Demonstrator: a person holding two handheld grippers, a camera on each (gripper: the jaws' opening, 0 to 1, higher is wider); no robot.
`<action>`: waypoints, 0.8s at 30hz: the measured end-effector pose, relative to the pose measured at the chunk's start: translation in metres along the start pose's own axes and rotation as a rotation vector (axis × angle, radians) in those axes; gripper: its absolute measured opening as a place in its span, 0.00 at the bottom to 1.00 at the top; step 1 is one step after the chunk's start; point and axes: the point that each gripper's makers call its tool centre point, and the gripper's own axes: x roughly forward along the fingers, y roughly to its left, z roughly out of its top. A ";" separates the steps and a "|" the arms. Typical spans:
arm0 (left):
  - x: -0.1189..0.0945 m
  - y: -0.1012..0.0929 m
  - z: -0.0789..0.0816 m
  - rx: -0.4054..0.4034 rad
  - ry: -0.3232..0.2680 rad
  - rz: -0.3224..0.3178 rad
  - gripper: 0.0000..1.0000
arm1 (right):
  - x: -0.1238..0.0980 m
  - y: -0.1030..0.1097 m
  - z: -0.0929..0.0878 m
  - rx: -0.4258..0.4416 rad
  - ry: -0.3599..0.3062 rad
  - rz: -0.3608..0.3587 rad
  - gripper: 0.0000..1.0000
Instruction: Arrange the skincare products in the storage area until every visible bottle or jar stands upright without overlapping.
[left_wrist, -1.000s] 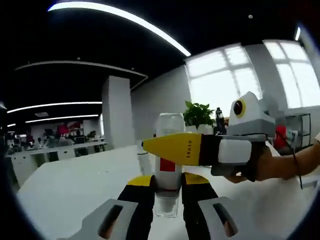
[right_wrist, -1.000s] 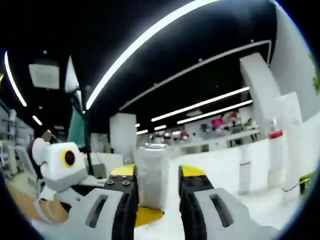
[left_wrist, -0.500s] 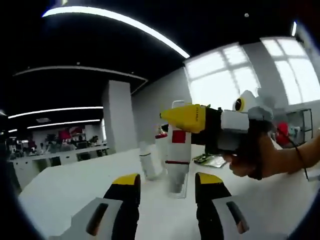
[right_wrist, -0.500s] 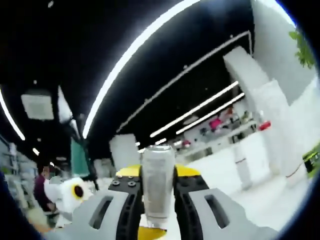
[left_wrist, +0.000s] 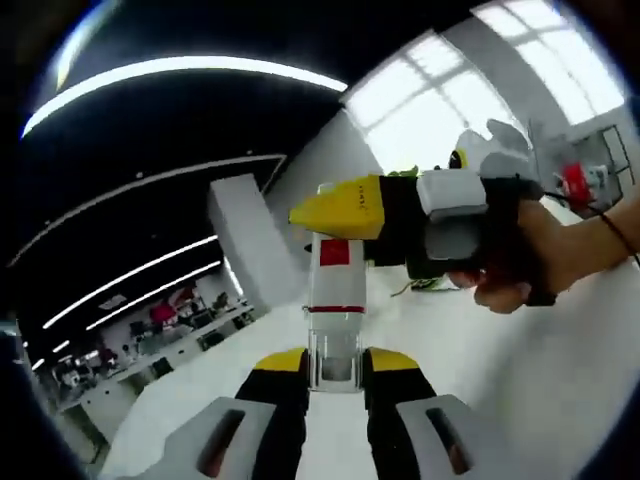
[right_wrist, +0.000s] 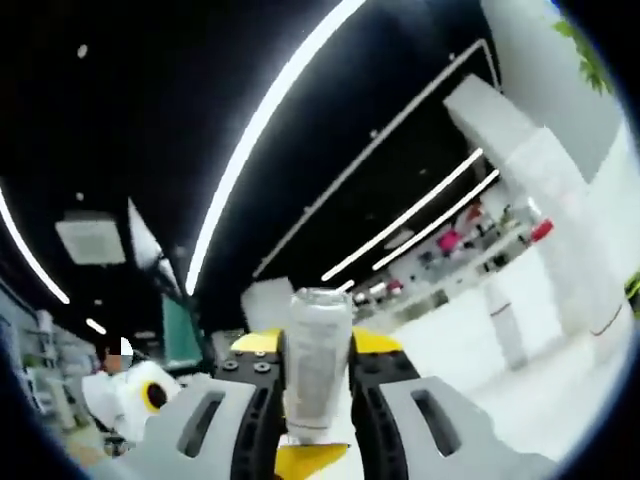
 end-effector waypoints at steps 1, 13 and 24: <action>-0.001 0.005 -0.002 0.008 0.015 0.034 0.20 | 0.000 -0.002 -0.003 -0.046 0.021 -0.015 0.24; -0.019 0.051 -0.030 0.539 0.241 0.306 0.20 | -0.005 0.001 0.007 -0.534 -0.018 -0.044 0.52; -0.013 0.057 -0.021 0.894 0.257 0.345 0.19 | -0.011 0.013 -0.058 -1.287 0.214 0.059 0.57</action>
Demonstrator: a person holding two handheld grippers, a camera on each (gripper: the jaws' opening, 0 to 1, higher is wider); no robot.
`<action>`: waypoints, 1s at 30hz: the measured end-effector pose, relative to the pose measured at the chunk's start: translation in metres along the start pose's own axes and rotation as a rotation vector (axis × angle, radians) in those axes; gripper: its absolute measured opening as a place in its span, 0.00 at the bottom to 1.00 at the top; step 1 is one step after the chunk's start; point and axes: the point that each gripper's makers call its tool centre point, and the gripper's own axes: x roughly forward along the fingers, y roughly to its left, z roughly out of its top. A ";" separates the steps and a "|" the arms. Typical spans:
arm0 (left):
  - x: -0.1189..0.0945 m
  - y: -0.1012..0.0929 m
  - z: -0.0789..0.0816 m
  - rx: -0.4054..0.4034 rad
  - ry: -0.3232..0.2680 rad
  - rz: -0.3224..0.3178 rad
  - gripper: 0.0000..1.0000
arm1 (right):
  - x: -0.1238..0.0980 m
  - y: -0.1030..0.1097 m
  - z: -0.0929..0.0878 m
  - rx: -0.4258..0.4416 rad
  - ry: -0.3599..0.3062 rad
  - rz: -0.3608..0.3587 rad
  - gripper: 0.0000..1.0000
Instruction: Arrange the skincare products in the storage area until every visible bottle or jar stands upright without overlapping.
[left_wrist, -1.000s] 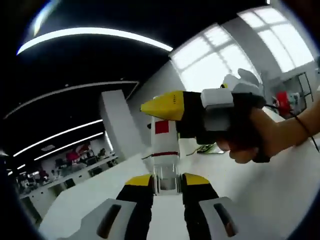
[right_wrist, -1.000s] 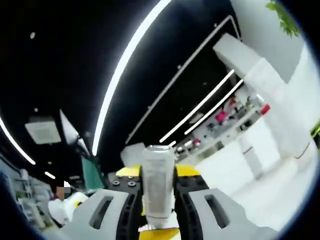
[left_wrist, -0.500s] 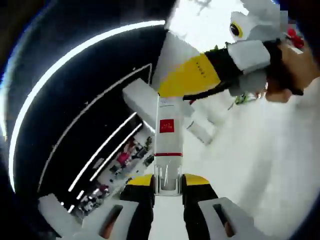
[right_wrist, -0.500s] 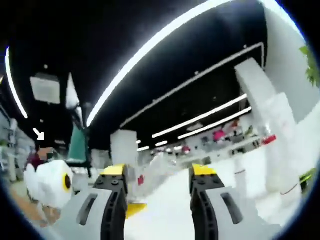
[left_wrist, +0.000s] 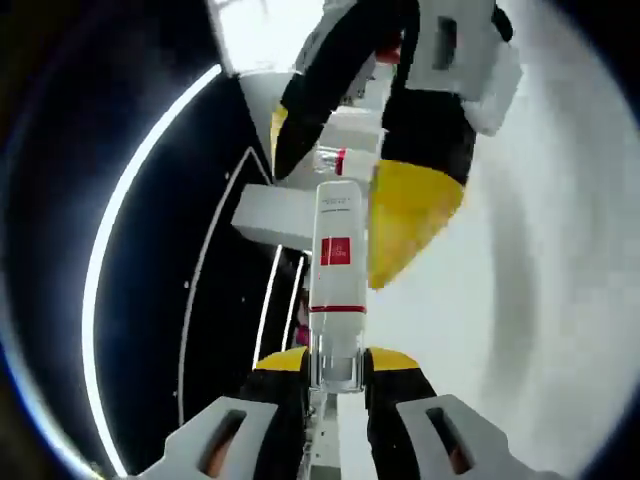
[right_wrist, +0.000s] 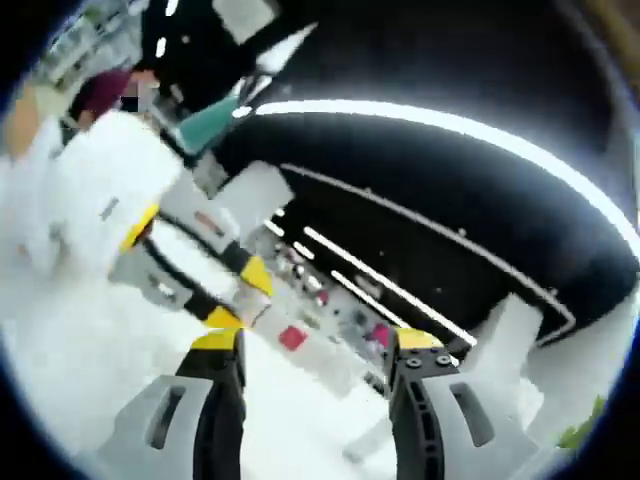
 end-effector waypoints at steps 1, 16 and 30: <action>0.001 -0.003 0.001 0.032 0.000 -0.008 0.19 | 0.000 0.004 -0.003 -0.081 0.022 0.002 0.57; -0.001 -0.004 0.019 0.233 -0.042 0.031 0.20 | 0.003 0.006 -0.030 -0.292 0.140 0.003 0.40; -0.002 -0.011 0.033 0.199 -0.081 0.029 0.23 | 0.001 0.010 -0.053 -0.232 0.249 0.034 0.20</action>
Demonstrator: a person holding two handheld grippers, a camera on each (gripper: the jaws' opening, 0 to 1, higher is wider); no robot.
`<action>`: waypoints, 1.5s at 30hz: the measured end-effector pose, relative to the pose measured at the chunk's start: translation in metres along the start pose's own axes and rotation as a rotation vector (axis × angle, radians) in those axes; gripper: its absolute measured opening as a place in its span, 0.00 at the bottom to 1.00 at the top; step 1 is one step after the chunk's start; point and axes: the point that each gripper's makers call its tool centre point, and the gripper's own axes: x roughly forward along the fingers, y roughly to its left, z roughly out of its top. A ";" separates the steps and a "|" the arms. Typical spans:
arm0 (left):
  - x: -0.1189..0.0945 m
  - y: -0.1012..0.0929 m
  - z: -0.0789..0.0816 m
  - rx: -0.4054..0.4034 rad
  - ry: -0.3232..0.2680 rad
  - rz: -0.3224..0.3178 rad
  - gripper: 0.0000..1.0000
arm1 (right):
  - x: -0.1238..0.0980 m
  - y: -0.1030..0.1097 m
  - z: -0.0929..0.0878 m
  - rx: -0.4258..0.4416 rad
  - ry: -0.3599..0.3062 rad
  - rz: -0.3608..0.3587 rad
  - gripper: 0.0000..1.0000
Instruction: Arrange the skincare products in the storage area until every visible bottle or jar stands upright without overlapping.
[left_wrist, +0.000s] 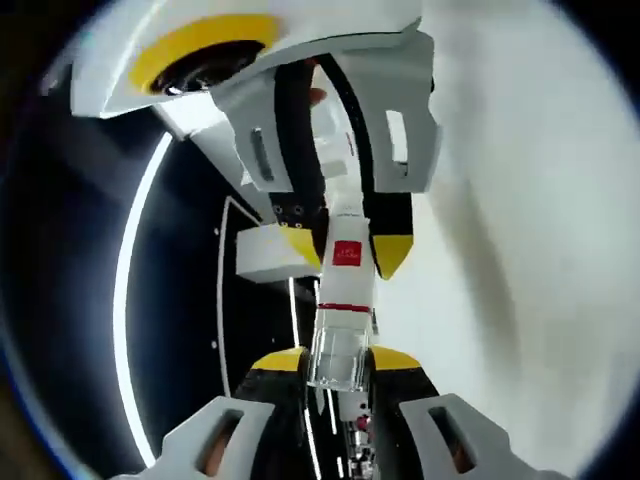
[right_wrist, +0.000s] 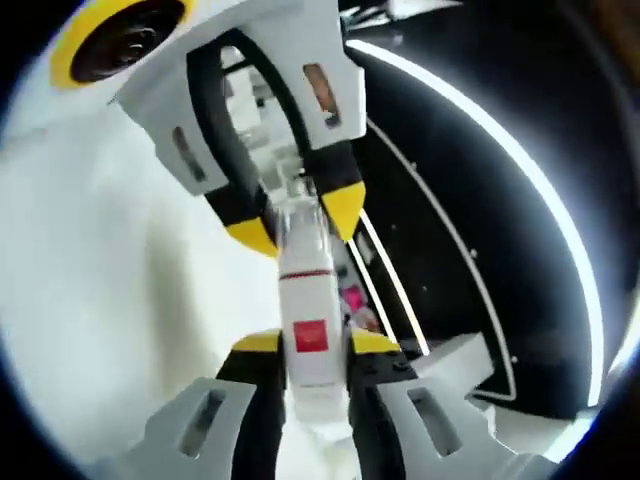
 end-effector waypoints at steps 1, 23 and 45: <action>0.000 0.003 -0.001 -0.037 0.000 0.009 0.24 | 0.000 0.000 0.001 0.030 -0.012 -0.001 0.20; 0.003 0.008 -0.009 -1.469 -0.254 -0.358 0.59 | -0.010 -0.046 -0.014 0.266 0.025 -0.167 0.20; 0.008 0.032 -0.001 -1.940 -0.468 -0.484 0.73 | -0.002 -0.012 0.021 0.665 -0.092 0.008 0.20</action>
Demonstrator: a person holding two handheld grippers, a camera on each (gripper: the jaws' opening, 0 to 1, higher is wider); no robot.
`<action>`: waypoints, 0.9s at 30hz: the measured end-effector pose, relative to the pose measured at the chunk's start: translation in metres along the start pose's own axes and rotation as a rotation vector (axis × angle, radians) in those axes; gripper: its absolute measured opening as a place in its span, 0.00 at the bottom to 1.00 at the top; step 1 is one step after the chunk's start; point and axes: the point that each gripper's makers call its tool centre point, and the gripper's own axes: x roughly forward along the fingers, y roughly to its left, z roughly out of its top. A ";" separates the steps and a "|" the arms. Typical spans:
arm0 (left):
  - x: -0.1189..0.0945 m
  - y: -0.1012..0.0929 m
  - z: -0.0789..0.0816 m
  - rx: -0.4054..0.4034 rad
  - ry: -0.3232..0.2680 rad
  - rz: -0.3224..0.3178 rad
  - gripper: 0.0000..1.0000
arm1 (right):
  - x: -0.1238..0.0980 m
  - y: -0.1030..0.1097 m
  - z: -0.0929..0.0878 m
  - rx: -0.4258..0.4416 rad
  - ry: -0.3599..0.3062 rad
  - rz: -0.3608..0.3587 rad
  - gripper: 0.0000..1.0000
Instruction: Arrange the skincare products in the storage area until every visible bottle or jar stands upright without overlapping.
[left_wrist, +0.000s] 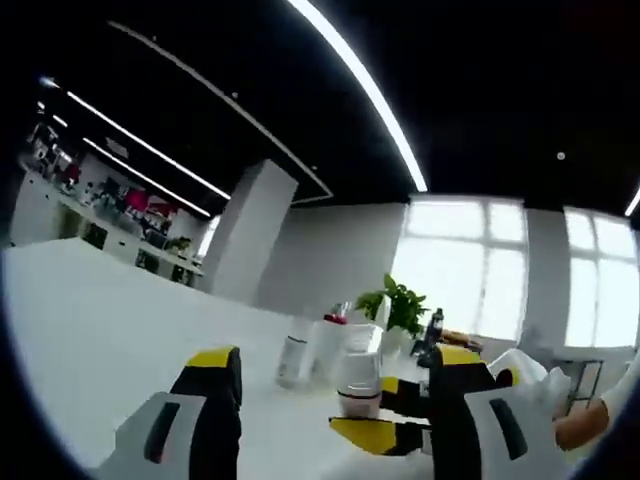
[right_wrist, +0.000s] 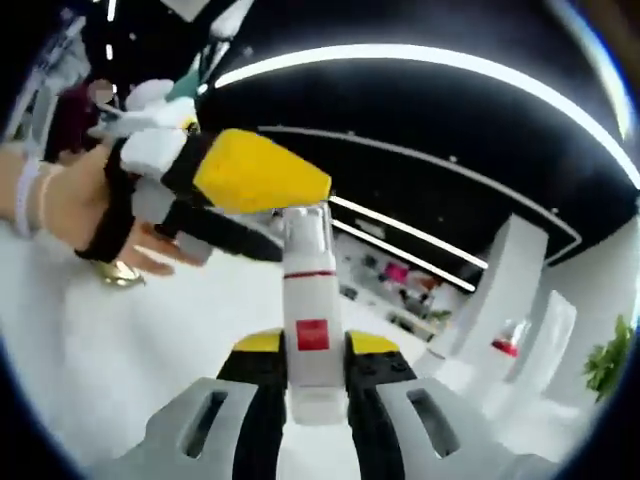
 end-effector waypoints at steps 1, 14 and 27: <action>0.000 0.000 -0.001 0.002 0.004 -0.001 0.71 | 0.000 0.000 0.001 0.006 -0.001 -0.001 0.20; -0.003 -0.036 -0.006 0.045 0.021 -0.109 0.18 | 0.000 0.007 0.003 0.059 -0.007 0.032 0.20; -0.003 -0.047 -0.026 0.270 0.132 -0.071 0.18 | -0.003 0.014 0.005 0.158 -0.007 0.076 0.27</action>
